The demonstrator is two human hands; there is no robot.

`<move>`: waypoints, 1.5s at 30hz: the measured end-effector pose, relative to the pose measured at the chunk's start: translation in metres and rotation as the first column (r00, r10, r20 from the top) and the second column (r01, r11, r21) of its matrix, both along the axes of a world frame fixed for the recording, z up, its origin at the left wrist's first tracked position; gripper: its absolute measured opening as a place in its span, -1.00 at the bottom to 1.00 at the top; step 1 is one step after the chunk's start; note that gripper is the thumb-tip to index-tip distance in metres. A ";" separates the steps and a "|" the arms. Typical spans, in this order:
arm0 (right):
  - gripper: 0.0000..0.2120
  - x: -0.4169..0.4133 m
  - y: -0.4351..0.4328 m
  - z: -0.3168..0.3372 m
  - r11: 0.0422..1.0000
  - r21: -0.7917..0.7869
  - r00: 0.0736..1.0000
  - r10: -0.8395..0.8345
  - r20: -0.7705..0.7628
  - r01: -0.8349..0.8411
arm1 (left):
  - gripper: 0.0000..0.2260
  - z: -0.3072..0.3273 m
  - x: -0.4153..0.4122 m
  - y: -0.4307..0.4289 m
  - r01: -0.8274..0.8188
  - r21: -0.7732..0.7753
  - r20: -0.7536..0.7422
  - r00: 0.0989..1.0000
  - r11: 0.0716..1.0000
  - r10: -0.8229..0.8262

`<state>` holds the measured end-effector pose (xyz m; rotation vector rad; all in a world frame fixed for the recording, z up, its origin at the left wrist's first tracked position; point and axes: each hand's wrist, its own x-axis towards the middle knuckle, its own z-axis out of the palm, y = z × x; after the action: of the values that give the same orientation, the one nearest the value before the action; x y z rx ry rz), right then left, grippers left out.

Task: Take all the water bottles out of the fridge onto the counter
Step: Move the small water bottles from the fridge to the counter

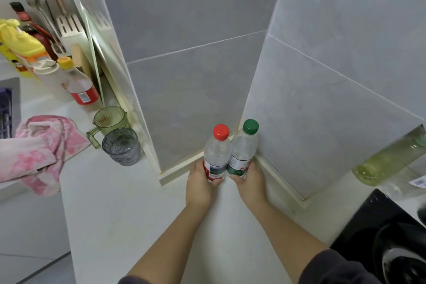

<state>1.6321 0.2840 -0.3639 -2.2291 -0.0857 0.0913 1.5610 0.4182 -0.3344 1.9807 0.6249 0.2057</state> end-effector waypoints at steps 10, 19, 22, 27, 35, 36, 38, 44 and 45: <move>-0.57 0.011 0.004 0.004 0.994 0.040 0.994 -0.106 -0.020 0.106 | -0.62 0.002 0.009 0.009 0.087 0.218 -0.217 0.975 0.972 -0.038; -0.60 0.028 0.017 0.002 0.990 0.040 0.989 -0.133 -0.065 0.135 | -0.64 0.011 0.031 0.006 0.136 0.244 -0.316 0.947 0.960 -0.054; -0.58 0.031 0.019 0.001 0.992 0.039 0.991 -0.119 -0.061 0.121 | -0.65 0.011 0.035 0.005 0.152 0.248 -0.335 0.940 0.957 -0.062; -0.61 0.032 0.018 -0.001 0.996 0.001 0.996 -0.083 -0.043 0.084 | -0.62 0.011 0.036 0.007 0.166 0.249 -0.348 0.935 0.954 -0.072; -0.71 0.033 0.014 0.003 0.998 0.023 0.993 -0.057 -0.100 0.059 | -0.66 0.014 0.034 0.007 0.202 0.260 -0.380 0.920 0.944 -0.093; -0.71 0.033 0.013 0.003 0.998 0.019 0.994 -0.053 -0.095 0.055 | -0.65 0.014 0.035 0.007 0.204 0.255 -0.384 0.918 0.945 -0.095; -0.71 0.032 0.013 0.004 0.999 0.005 0.996 -0.047 -0.080 0.048 | -0.62 0.013 0.034 0.008 0.209 0.261 -0.393 0.915 0.942 -0.094; -0.72 0.026 0.003 0.011 0.999 -0.045 0.994 0.024 -0.108 -0.029 | -0.54 0.016 0.025 0.009 0.220 0.299 -0.395 0.914 0.929 -0.089; -0.72 0.023 0.000 0.014 0.997 -0.056 0.993 0.042 -0.114 -0.049 | -0.52 0.017 0.022 0.010 0.224 0.311 -0.399 0.913 0.924 -0.087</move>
<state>1.6553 0.2836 -0.3499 -2.2764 -0.0731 0.2477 1.5831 0.4279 -0.3170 2.4360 0.7036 -0.1879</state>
